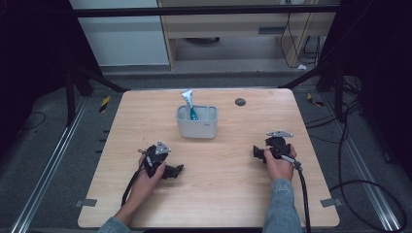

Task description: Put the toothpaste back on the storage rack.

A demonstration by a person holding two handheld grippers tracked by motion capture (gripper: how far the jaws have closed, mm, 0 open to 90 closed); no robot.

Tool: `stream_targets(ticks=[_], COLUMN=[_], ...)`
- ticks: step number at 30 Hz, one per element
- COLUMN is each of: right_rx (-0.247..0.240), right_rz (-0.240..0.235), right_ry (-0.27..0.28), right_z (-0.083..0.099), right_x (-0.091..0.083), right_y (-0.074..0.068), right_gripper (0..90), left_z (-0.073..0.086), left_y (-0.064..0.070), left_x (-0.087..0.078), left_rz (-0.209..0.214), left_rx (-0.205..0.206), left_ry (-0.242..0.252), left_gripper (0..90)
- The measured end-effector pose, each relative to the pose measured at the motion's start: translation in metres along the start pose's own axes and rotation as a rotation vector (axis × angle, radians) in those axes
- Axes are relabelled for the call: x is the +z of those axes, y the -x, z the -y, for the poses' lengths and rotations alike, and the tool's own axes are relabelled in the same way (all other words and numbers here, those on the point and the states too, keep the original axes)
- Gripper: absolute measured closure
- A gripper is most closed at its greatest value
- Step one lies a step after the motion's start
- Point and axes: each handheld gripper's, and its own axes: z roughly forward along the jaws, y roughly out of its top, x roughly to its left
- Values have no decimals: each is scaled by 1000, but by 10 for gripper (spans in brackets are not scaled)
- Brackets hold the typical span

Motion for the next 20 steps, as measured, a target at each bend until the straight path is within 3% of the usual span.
stream_targets(ticks=[9,14,20], right_rx=[22,0,14], right_rz=[12,32,34], right_ry=[-8,2,-8], right_z=[7,8,11], right_x=[3,5,2], right_y=[2,0,-2], right_gripper=[98,87,48], left_z=[0,0,0], left_y=[0,0,0], left_x=[0,0,0], left_rz=[0,1,1], left_rx=[0,0,1], left_ry=[0,0,-1], left_gripper=[0,0,0])
